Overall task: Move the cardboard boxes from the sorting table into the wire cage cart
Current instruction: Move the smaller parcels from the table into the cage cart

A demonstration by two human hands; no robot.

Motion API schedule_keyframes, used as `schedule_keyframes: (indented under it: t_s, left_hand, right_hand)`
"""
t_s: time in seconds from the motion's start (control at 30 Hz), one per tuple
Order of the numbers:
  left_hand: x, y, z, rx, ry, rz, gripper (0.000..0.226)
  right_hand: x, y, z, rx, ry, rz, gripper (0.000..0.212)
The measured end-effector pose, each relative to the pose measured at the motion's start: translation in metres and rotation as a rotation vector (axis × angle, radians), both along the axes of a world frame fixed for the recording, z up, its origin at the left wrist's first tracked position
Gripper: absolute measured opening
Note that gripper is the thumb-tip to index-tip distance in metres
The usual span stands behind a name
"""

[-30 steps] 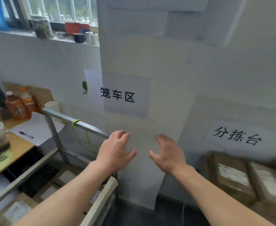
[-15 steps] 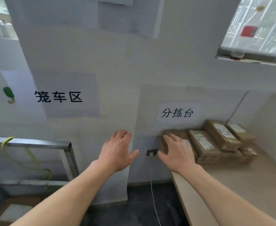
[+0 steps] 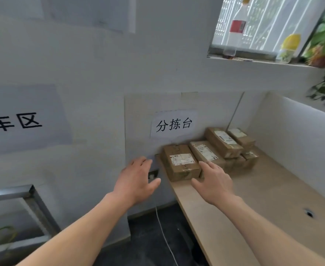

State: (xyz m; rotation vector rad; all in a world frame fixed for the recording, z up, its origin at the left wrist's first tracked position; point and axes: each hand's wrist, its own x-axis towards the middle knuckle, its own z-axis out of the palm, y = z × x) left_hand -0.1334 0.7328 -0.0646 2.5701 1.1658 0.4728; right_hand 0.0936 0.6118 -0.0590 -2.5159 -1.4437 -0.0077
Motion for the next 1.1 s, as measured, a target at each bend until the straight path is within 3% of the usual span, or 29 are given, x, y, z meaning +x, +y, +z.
schedule_keyframes:
  t_s: [0.2, 0.43, 0.8, 1.0, 1.1]
  left_hand:
    - [0.048, 0.024, -0.019, -0.054, 0.029, -0.014, 0.075]
    - [0.121, 0.07, -0.049, -0.11, 0.082, 0.01, 0.075]
    - [0.224, 0.118, -0.11, -0.323, 0.117, 0.071, 0.066]
    - [0.252, 0.132, -0.137, -0.434, 0.098, 0.148, 0.054]
    - [0.262, 0.136, -0.149, -0.473, 0.074, 0.18, 0.059]
  right_hand:
    - [0.054, 0.011, -0.025, -0.031, 0.096, -0.079, 0.07]
    - [0.131, 0.054, -0.064, -0.077, 0.195, -0.165, 0.052]
    - [0.24, 0.108, -0.122, -0.089, 0.335, -0.314, 0.054]
    - [0.273, 0.122, -0.146, -0.062, 0.414, -0.37, 0.064]
    - [0.278, 0.129, -0.156, -0.066, 0.404, -0.397, 0.072]
